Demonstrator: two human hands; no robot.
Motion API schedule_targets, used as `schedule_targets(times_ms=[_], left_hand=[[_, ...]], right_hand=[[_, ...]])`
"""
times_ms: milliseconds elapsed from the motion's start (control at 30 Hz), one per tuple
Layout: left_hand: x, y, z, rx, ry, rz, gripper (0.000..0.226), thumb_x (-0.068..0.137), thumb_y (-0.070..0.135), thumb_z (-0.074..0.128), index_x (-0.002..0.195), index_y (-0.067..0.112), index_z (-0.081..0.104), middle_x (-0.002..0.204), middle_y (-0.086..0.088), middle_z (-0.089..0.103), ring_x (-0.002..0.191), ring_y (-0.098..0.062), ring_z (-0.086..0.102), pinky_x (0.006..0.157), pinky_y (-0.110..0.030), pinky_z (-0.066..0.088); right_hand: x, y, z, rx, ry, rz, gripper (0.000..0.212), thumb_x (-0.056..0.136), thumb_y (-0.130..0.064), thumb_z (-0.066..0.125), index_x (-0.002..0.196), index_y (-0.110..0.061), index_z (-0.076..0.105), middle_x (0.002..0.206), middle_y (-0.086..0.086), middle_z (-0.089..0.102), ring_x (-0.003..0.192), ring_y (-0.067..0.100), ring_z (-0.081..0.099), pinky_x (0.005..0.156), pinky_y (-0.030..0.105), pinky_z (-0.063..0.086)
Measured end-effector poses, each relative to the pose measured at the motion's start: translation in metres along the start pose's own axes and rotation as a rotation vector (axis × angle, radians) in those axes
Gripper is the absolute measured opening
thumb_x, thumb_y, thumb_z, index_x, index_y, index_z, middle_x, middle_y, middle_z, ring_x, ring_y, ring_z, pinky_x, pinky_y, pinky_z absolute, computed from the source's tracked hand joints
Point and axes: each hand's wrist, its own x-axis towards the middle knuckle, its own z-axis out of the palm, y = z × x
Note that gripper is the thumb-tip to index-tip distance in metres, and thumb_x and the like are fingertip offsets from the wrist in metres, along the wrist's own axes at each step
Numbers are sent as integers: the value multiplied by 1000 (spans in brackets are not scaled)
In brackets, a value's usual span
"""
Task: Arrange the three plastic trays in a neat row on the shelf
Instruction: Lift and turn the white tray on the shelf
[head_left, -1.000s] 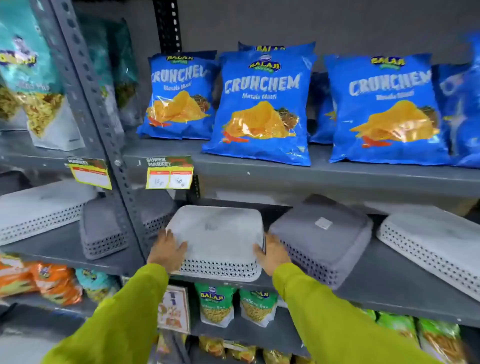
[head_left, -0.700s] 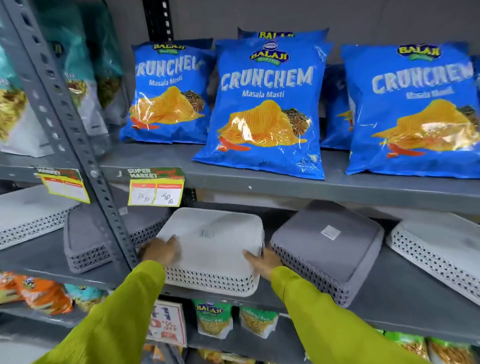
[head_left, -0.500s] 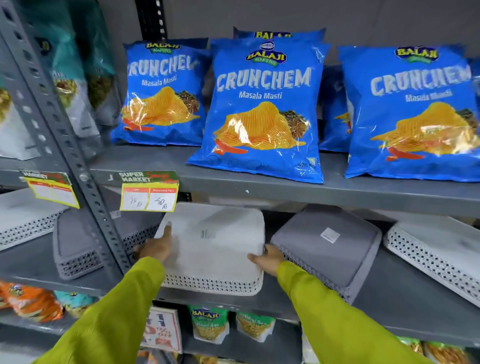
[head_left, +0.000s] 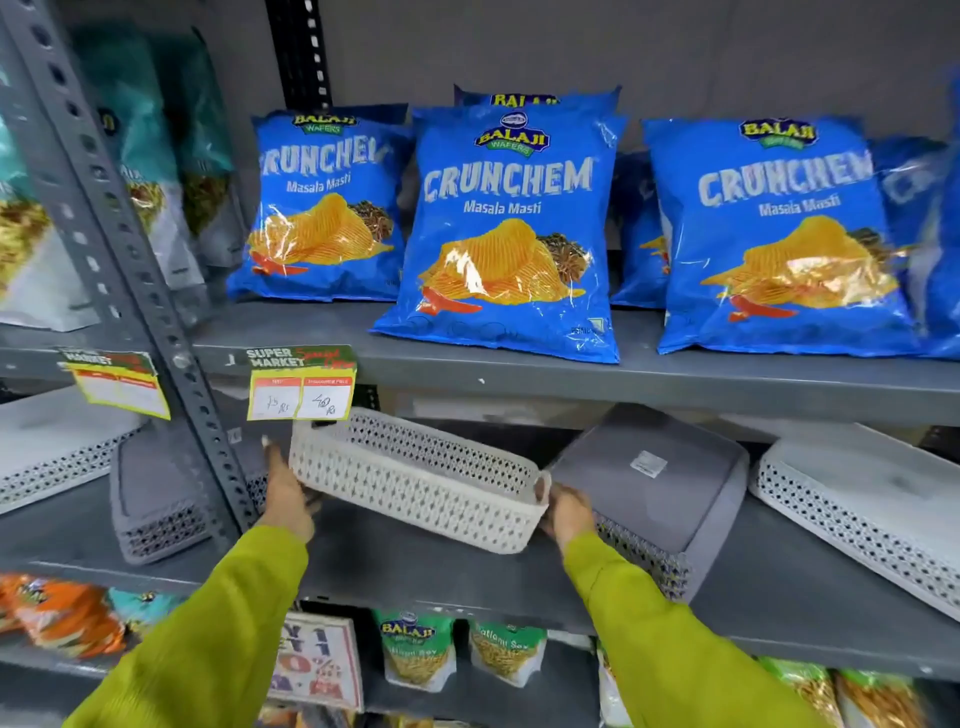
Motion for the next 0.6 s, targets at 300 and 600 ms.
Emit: schedule_targets(times_ms=[300,600], left_hand=[[1,-42,-26,499,92,-75,57,84,26,54,135,1,48,137,-21,53,120,-41,55,74,-40,54],[-74,-48,43,956,314,256,82,83,34,57,145,-7,22,152,-27,25,139,-42,29,113,-48,32]], right_hand=[[-43,-35,9,-678,-67,-158,22,84,-4,56,102,-2,70,110,21,69,105,35,64,87,33,49],[-74,-32,-79,-664,207,-309,37,84,-1,58,121,-1,63,126,19,63,117,35,59,106,38,44]])
